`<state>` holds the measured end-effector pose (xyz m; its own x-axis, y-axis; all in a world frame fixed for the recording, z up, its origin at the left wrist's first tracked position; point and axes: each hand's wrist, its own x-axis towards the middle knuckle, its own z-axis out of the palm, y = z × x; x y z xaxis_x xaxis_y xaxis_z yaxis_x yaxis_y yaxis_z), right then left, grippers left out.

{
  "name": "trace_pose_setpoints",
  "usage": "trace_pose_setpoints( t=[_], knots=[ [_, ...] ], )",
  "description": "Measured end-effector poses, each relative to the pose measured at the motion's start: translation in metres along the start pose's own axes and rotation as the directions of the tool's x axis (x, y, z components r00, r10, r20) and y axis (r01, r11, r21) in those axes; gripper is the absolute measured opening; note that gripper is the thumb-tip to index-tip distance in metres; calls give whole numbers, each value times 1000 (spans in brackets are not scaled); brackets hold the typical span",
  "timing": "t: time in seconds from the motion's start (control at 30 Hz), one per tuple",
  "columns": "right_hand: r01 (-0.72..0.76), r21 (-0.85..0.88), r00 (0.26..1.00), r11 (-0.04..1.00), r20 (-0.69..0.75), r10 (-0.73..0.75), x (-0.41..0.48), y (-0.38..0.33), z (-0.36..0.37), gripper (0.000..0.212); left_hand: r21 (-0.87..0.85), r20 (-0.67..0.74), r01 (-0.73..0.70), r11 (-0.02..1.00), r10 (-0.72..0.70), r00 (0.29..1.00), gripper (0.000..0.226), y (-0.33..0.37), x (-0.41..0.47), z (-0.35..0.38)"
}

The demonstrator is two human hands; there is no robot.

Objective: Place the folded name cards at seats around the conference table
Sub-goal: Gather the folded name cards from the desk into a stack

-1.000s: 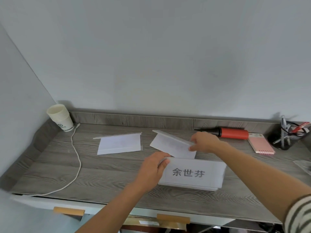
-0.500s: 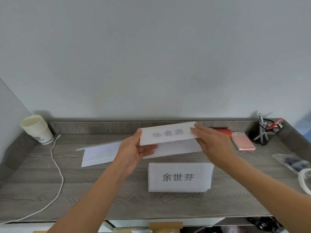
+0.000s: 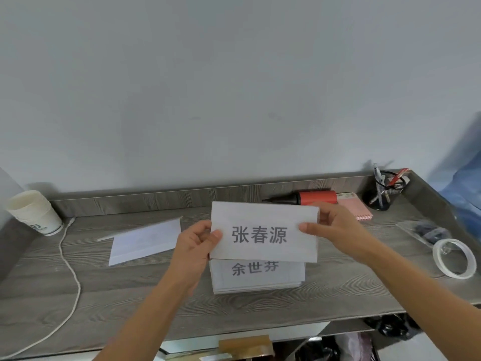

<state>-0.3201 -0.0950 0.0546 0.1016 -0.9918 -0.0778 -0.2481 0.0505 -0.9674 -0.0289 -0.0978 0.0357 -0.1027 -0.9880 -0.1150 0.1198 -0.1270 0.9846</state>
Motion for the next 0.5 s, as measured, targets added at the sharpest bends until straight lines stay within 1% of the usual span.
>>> trace_pose_setpoints(
  t=[0.03,0.07,0.1,0.13,0.17,0.2,0.23,0.27,0.33,0.37,0.43,0.5],
  knots=[
    [13,-6,1000,1000,-6,-13,0,6,2,35,143,-39,-30,989,36,999,11,-5,-1,-3],
    [28,-11,1000,1000,-8,-28,1,13,4,33,323,-49,-72,944,93,994,8,-10,-3,-8],
    [43,-20,999,999,-2,-43,0,17,6,32,502,-33,-113,857,149,988,8,-15,-5,-13],
    [51,-23,999,998,3,-51,0,21,8,33,644,-14,-139,753,193,981,11,-19,-8,-17],
    [55,-28,998,998,9,-55,1,26,9,33,726,-16,-145,673,226,974,12,-21,-12,-21],
    [62,-34,998,998,17,-61,1,30,12,33,752,-35,-139,645,250,968,13,-23,-15,-24],
    [70,-54,997,996,33,-68,0,34,15,33,748,-65,-123,653,256,964,14,-24,-17,-29],
    [76,-73,996,994,42,-73,-1,38,19,35,721,-103,-94,687,240,965,15,-25,-18,-35],
    [47,-112,999,993,29,-44,-2,47,26,51,609,-212,1,793,161,964,17,-26,-14,-48],
    [24,-125,1000,992,16,-22,-3,51,28,57,524,-270,55,850,104,957,19,-27,-10,-56],
    [6,-172,1000,985,20,-3,-3,52,28,59,318,-388,183,930,-48,921,21,-31,1,-73],
    [9,-346,999,938,52,10,-2,44,28,50,122,-441,291,949,-211,872,20,-35,13,-91]
  ],
)
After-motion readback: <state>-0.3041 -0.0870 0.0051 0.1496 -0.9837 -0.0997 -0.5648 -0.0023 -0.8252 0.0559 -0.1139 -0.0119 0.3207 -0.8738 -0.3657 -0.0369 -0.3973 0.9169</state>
